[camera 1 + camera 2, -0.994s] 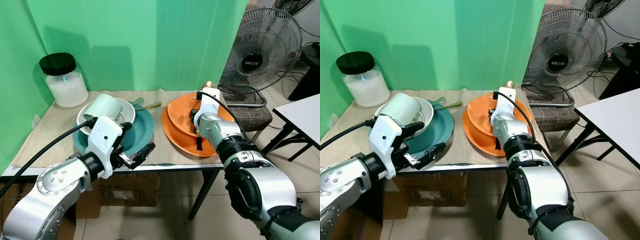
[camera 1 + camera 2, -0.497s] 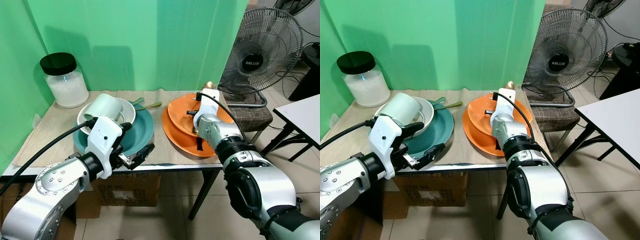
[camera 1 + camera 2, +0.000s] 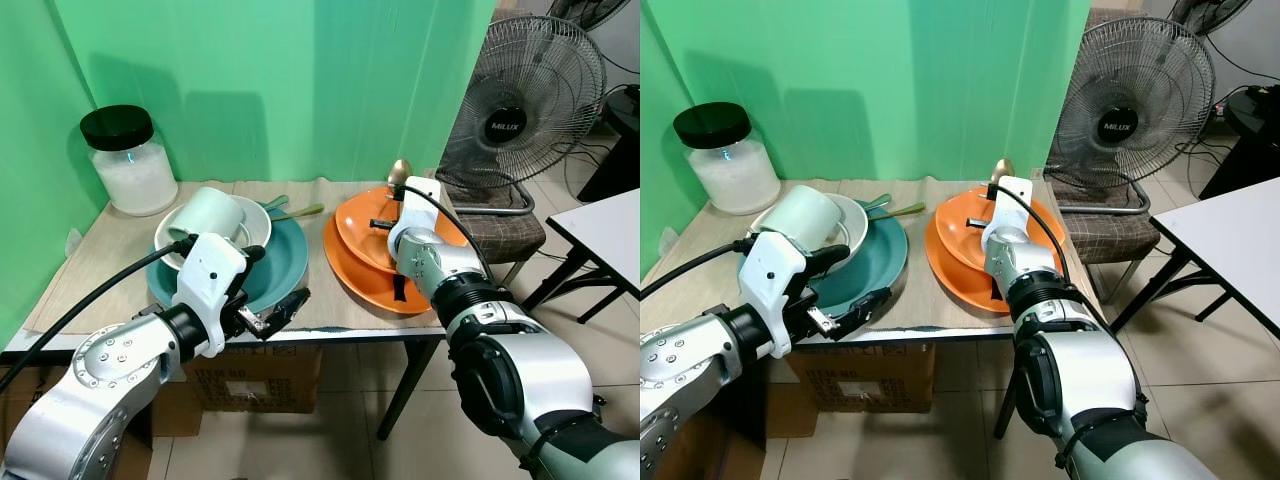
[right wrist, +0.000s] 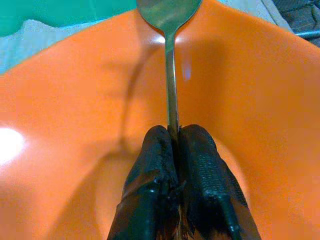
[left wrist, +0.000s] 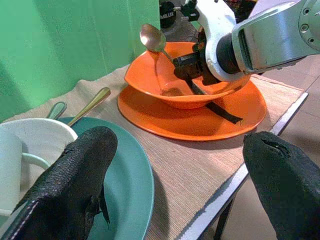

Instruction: Setting the table

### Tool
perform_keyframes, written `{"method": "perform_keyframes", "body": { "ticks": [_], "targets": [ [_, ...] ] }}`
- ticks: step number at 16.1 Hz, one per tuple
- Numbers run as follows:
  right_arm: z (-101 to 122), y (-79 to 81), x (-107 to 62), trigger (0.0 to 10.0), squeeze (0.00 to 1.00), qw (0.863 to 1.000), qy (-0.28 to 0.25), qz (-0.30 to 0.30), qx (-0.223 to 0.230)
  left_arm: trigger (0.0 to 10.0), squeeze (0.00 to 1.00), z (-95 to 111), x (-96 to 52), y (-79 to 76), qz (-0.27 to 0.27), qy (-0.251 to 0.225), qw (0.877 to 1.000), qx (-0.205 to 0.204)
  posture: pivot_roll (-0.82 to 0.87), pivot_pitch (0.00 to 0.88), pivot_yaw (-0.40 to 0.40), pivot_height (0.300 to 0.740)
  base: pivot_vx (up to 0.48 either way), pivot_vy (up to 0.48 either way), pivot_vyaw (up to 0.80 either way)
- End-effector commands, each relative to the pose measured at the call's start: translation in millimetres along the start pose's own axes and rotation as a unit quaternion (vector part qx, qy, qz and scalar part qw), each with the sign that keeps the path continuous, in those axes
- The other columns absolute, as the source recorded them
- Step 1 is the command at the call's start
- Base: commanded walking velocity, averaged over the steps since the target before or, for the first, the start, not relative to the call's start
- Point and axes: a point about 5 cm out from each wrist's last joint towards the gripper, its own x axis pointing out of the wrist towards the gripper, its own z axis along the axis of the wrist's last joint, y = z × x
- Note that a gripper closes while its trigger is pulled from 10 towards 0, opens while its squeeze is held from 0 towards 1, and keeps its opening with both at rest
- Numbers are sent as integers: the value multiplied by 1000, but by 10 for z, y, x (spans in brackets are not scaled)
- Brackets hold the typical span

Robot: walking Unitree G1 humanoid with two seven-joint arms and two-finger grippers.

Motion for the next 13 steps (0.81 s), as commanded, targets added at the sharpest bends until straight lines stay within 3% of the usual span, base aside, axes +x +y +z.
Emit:
{"method": "perform_keyframes", "body": {
  "ticks": [1,4,7,9,12,13],
  "targets": [
    [203,61,-39,0,0,999,-35,15,0,10000,0,13,16,17,-3,1,1000,7,49,0,-26,740,0,0,0],
    [262,51,-75,0,0,997,-61,33,19,10000,0,8,27,29,-2,0,1000,8,42,0,-21,740,0,0,0],
    [347,-9,-233,0,0,988,-122,77,59,10000,0,29,50,27,-1,-6,1000,9,43,0,-15,740,0,0,0],
    [390,-146,-539,0,0,973,-195,100,78,10000,0,41,85,36,12,-14,1000,4,34,0,-7,740,0,0,0],
    [460,-231,-891,0,0,953,-251,140,94,10000,0,87,153,86,57,-25,998,6,34,0,-3,740,0,0,0],
    [472,-262,-1035,745,0,944,-275,162,87,10000,0,133,193,85,74,-41,996,4,35,0,-2,740,0,0,0]
  ]
}}
